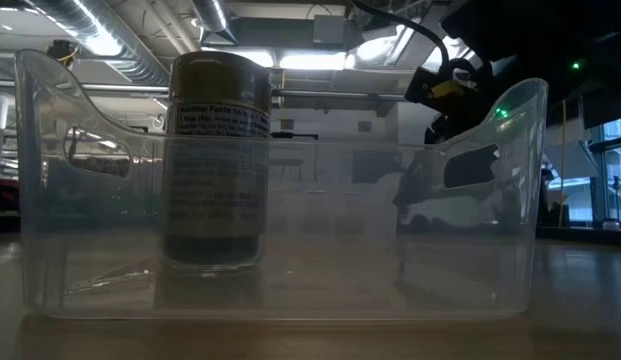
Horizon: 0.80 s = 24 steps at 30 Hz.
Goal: Sort spices by type
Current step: Put the left gold seasoning bottle into the bottom transparent bin
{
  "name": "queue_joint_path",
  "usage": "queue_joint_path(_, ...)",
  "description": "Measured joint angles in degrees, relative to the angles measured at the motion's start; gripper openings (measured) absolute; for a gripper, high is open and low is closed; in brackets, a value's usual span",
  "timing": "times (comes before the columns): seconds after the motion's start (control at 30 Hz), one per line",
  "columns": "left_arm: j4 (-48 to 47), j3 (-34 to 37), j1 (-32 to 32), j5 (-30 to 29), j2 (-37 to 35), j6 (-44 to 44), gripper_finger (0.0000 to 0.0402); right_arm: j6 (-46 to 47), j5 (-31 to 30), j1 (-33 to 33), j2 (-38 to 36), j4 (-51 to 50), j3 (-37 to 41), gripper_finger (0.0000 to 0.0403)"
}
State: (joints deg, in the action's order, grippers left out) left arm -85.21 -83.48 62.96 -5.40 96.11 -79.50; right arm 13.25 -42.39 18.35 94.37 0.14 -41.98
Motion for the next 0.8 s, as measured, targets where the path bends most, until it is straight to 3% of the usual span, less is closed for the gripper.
queue_joint_path(0.4, -0.1, 3.1, 8.4, 1.4, 0.0, -11.5, 0.0388, 0.0, 0.0, 0.0, 0.0, 0.1, 0.0, 0.0225)
queue_joint_path(0.8, 6.2, 9.1, 11.4, 2.0, 0.0, -13.2, 0.0388, -0.1, 0.1, 0.0, 0.0, 2.3, 0.0, 0.0225)
